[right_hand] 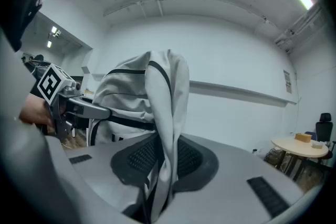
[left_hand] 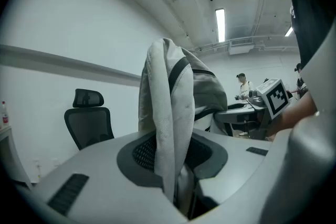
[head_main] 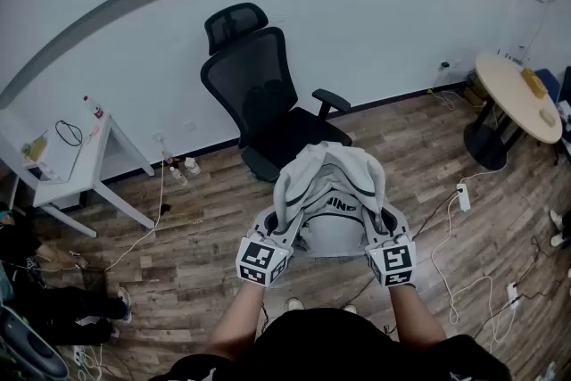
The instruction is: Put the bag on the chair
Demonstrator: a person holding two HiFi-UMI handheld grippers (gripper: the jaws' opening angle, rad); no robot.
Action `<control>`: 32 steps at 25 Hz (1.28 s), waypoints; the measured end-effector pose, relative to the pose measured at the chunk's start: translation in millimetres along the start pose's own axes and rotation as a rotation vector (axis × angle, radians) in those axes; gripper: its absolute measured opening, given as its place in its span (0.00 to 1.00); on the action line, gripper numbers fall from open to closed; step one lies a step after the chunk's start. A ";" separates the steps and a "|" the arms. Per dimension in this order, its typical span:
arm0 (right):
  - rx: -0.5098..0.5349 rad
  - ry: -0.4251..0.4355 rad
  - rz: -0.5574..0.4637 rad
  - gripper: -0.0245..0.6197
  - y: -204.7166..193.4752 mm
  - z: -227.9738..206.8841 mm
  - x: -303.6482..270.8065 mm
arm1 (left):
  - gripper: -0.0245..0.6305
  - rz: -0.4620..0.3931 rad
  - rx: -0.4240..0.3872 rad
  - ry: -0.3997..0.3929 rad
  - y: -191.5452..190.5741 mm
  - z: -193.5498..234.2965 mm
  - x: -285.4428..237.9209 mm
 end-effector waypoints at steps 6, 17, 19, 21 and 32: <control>-0.009 -0.007 -0.011 0.18 3.2 1.2 -9.5 | 0.21 -0.024 0.003 0.003 1.5 9.9 -3.9; -0.060 -0.041 -0.041 0.19 11.1 20.4 -22.0 | 0.21 -0.045 -0.012 -0.044 7.4 33.4 5.1; -0.076 -0.048 -0.037 0.19 10.8 26.0 -24.2 | 0.21 -0.041 -0.012 -0.052 6.8 40.5 6.0; -0.092 -0.053 -0.026 0.19 9.9 30.7 -29.3 | 0.21 -0.038 -0.011 -0.059 6.9 48.6 5.5; -0.127 -0.050 0.006 0.19 1.9 7.7 -65.2 | 0.21 0.001 0.012 -0.072 3.8 63.6 -32.3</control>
Point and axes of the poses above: the fingertips, and each gripper's own axes: x backward along the fingers, z to its left, y out of its top, the point moved 2 cm from there along x, backward along the fingers, and after that the axes turned 3 degrees about x, right-handed, at the moved point
